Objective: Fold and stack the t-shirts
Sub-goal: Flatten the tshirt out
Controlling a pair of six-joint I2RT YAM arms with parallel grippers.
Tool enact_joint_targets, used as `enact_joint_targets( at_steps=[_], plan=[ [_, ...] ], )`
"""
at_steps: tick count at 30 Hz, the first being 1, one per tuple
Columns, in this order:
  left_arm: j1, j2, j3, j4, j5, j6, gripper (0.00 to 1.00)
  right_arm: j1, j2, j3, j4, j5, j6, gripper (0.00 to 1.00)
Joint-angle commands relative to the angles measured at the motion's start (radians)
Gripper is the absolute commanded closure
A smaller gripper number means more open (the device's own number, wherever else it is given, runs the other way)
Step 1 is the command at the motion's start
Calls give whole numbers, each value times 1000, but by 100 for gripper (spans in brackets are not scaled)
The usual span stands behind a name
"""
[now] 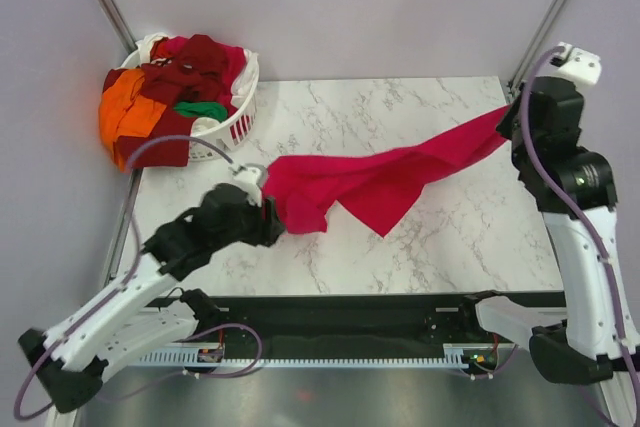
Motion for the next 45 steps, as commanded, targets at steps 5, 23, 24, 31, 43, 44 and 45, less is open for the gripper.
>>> enact_joint_targets(
  at_steps=[5,23,24,31,43,44,45],
  plan=[
    [-164,134,-41,-116,120,-409,0,-48,82,-149,104,-61,9,100],
    [267,962,540,133,67,54,6,-79,125,-249,172,-264,29,100],
    [284,1010,609,131,81,62,7,-79,127,-249,170,-273,29,100],
    [294,1377,860,85,147,83,9,-79,138,-277,186,-313,33,100],
    [292,1533,923,70,142,51,16,-78,162,-283,198,-364,38,100],
    [292,1543,927,70,147,50,17,-78,161,-281,198,-365,38,100],
    [292,1553,932,70,153,50,18,-78,161,-284,199,-364,38,100]
  ],
)
